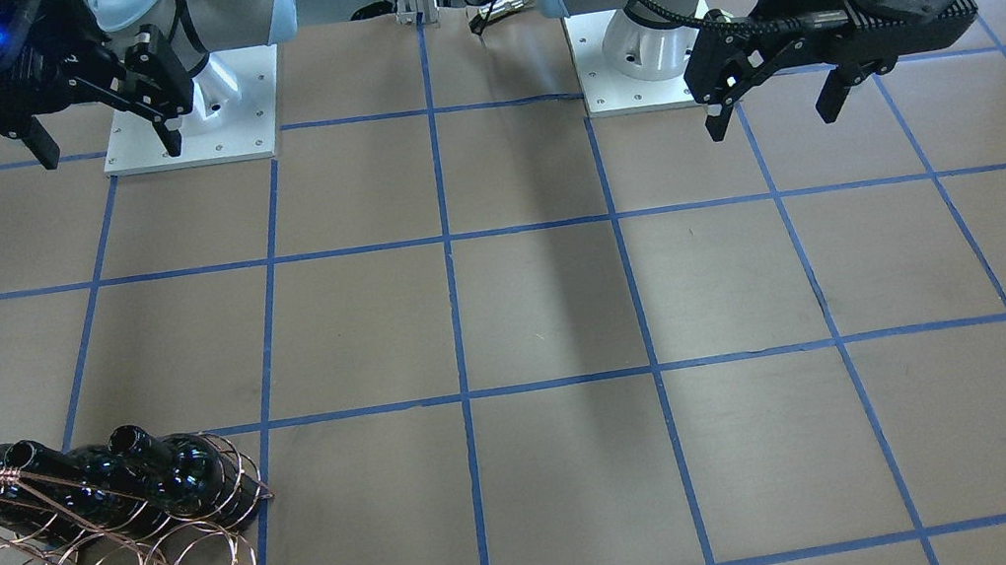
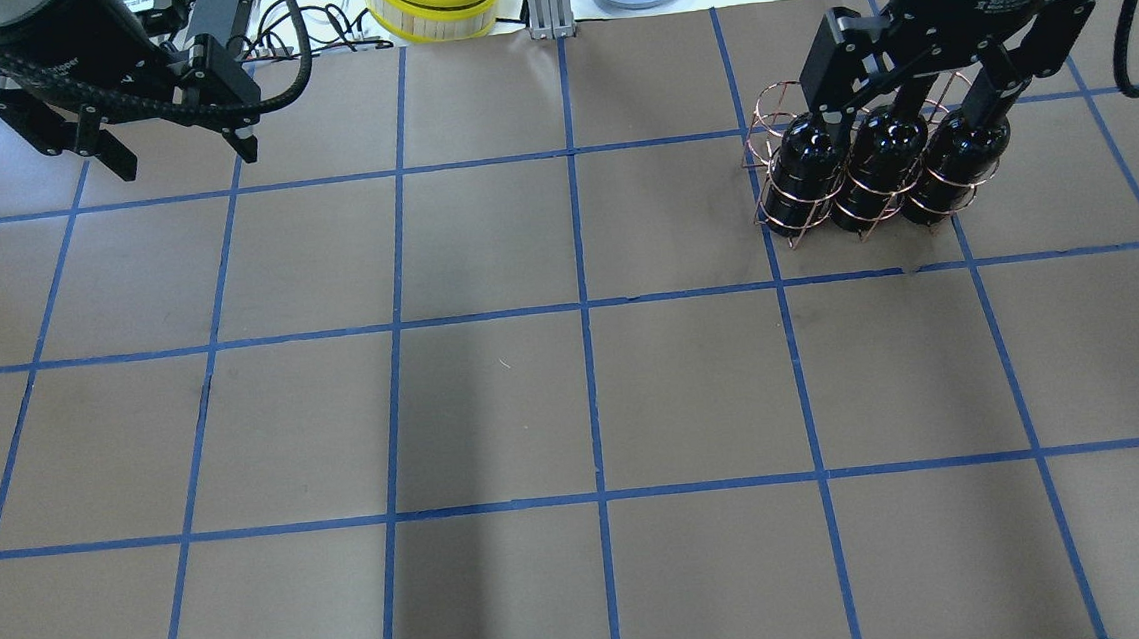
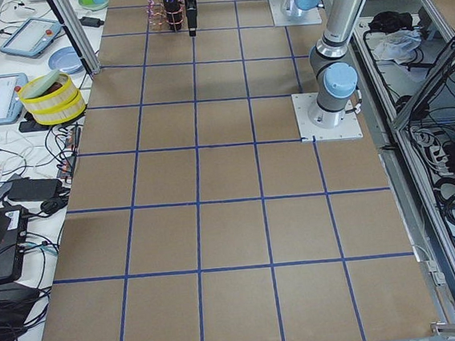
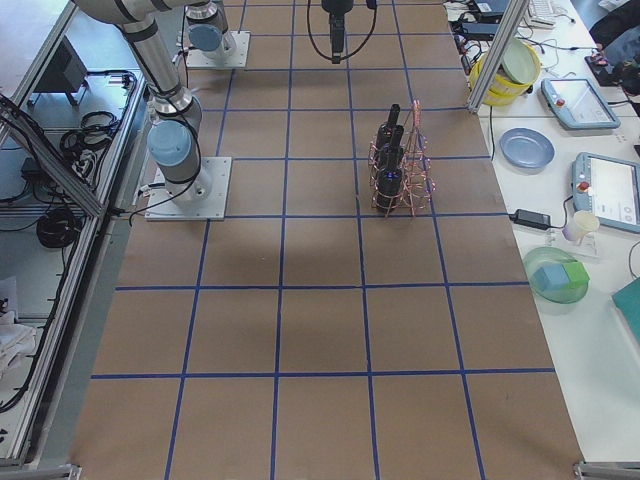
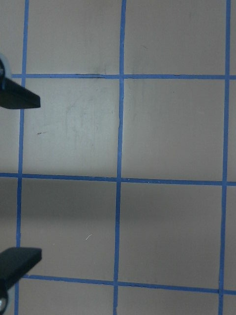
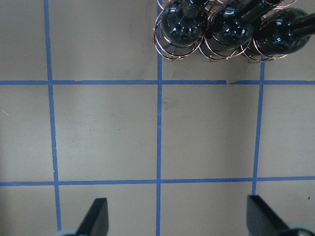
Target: Place wine into wine basket
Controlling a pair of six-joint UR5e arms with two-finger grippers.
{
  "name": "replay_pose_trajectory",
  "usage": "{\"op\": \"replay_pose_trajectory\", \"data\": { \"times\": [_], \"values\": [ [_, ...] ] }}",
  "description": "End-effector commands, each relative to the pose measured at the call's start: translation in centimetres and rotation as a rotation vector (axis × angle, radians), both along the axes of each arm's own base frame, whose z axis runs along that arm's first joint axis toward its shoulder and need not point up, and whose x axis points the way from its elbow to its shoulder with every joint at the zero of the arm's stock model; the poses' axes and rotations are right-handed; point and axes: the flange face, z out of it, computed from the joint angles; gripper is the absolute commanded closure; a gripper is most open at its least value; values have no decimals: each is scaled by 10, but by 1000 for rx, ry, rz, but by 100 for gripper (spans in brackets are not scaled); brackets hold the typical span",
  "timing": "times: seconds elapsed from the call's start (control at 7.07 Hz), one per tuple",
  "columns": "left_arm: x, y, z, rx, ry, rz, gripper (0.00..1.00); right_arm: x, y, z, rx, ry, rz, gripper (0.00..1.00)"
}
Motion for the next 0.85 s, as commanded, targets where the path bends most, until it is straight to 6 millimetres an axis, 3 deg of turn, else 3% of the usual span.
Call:
{"op": "replay_pose_trajectory", "data": {
  "times": [0.0,0.71],
  "values": [
    [0,1,-1,2,0,0,0,5,-1,-1,5,-93,-15,0],
    [-1,2,-2,4,-2,-1,0,1,-7,1,-36,-54,58,0]
  ]
}}
